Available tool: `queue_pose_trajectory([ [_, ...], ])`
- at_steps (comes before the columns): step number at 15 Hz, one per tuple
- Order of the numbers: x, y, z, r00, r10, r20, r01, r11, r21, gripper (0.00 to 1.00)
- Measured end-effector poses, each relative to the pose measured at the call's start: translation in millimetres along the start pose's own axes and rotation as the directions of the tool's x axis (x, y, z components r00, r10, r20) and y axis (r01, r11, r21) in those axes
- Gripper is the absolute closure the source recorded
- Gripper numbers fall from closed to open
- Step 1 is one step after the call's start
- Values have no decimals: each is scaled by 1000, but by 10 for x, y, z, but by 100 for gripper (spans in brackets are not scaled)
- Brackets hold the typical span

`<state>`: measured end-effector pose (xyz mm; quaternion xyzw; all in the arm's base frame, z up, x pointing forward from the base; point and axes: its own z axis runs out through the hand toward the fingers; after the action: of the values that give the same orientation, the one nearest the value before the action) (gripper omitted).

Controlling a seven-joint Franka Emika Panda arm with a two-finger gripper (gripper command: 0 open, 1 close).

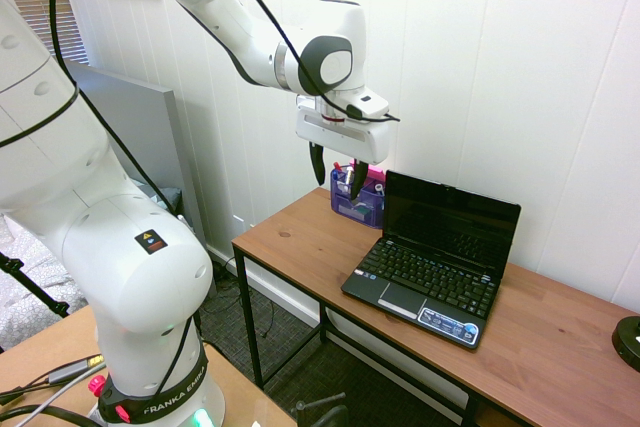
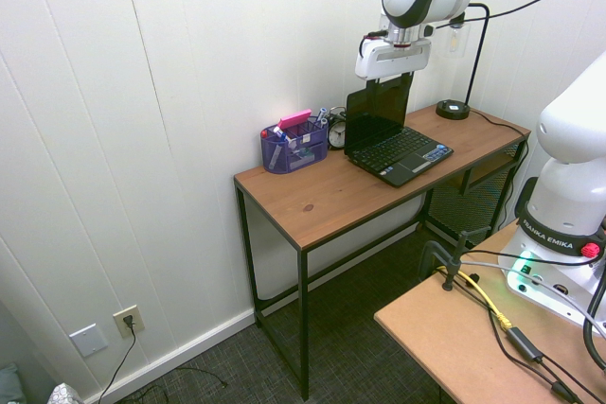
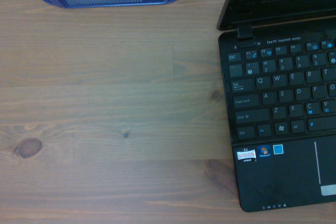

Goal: Close the laptop lid

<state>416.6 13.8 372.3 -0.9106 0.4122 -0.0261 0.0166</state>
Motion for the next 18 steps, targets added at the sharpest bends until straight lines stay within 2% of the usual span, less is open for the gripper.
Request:
queue_pose_trajectory([
  [3, 129, 13, -62, 999, -2, -35, 0, 999, -34, 0],
  [7, 773, 60, -326, 995, 50, -88, -55, 997, -56, 0],
  [11, 1343, -172, -550, 990, 80, -119, -86, 995, -49, 0],
  [13, 1590, -291, -482, 987, 96, -126, -103, 993, -52, 0],
  [14, 1718, -344, -422, 987, 103, -124, -110, 992, -54, 100],
  [18, 2105, -442, -100, 984, 141, -107, -148, 987, -56, 100],
])
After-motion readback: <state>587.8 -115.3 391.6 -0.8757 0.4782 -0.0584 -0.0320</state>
